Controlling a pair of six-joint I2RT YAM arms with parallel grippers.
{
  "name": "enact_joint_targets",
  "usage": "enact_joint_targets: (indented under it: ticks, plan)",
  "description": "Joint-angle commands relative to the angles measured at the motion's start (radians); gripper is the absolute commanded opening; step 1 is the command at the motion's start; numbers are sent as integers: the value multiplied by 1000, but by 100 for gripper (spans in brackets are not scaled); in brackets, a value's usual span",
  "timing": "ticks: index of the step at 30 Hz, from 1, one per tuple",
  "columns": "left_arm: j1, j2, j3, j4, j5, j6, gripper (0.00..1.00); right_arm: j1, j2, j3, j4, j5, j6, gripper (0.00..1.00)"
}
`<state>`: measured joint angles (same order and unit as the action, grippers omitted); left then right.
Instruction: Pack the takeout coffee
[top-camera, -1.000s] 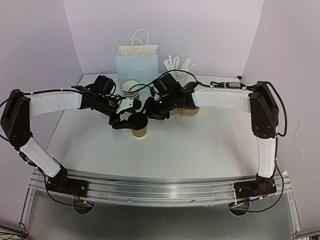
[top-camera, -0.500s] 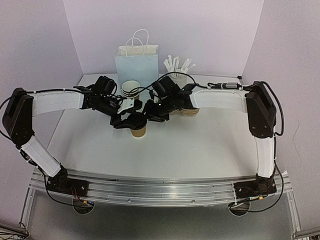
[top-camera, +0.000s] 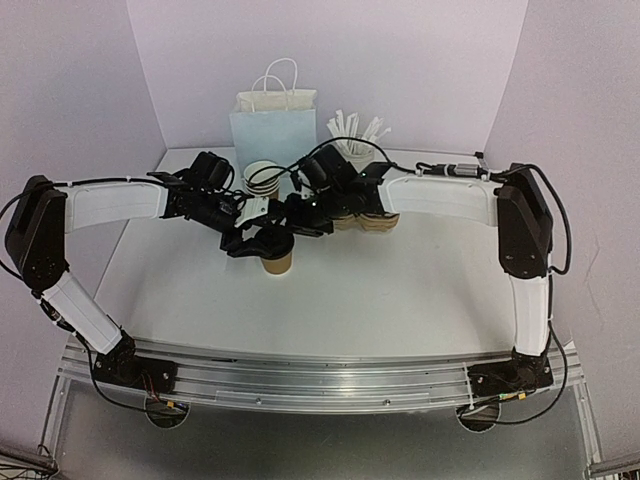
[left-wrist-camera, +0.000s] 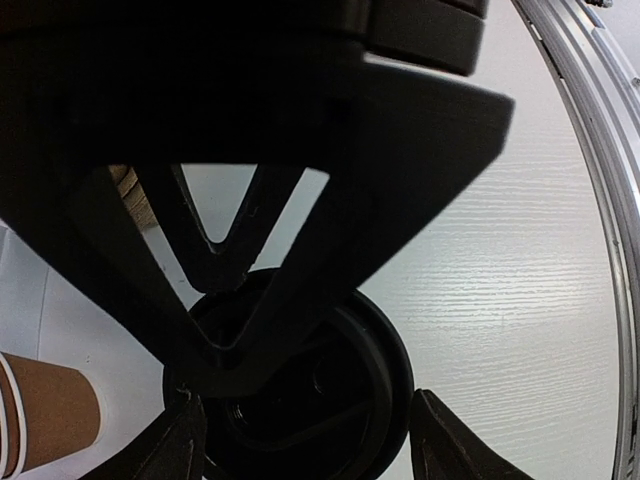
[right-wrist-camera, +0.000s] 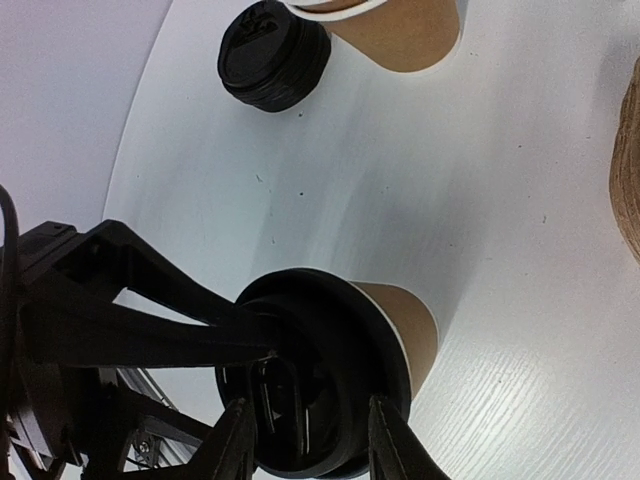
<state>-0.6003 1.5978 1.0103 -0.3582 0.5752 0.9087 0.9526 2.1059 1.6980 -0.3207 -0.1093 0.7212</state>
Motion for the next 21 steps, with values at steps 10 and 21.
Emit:
enact_joint_targets:
  ticks: [10, 21]
  plan:
    - [-1, 22, 11, -28, -20, -5, 69, 8, 9, -19, -7, -15, 31, 31]
    - [7, 6, 49, -54, -34, -6, 75, 9, 21, -43, -23, 14, 16, 31]
